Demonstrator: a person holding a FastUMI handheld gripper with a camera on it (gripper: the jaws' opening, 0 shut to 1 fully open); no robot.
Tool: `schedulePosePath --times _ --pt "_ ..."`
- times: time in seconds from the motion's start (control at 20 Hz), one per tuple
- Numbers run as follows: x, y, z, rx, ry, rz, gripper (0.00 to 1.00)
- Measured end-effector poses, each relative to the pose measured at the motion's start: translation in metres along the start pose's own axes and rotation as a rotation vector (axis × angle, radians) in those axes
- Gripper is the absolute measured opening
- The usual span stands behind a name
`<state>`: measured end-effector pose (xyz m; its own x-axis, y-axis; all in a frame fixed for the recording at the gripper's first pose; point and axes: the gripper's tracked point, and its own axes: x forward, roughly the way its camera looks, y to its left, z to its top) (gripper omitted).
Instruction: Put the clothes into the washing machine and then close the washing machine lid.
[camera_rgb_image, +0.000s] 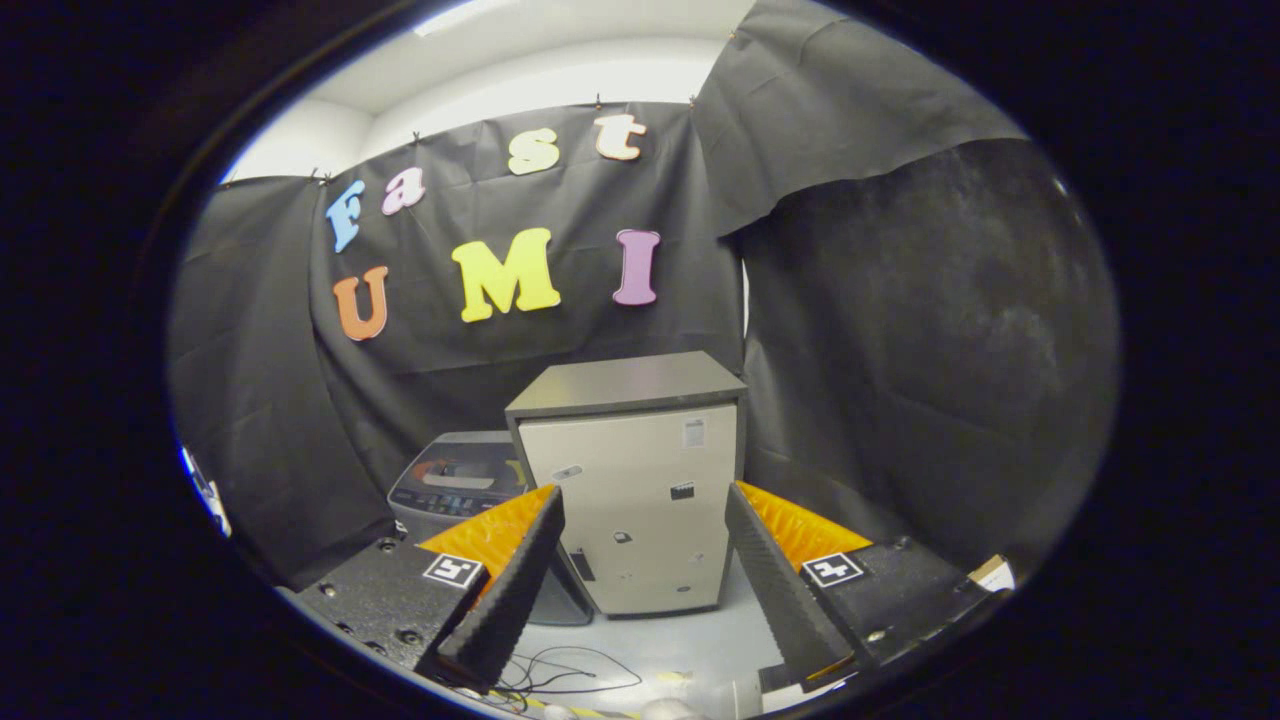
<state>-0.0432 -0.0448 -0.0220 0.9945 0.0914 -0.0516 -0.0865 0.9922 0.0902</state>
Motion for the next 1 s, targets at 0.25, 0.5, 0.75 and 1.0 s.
schedulePosePath --times 0.25,0.5,0.75,1.0 --pt "-0.005 -0.006 0.004 -0.019 -0.023 0.009 1.00" --pt "-0.007 -0.008 0.004 -0.051 -0.037 0.014 1.00" --pt "-0.009 -0.005 0.004 -0.075 -0.040 0.031 1.00" --pt "-0.011 -0.010 0.006 -0.087 -0.041 0.032 1.00"
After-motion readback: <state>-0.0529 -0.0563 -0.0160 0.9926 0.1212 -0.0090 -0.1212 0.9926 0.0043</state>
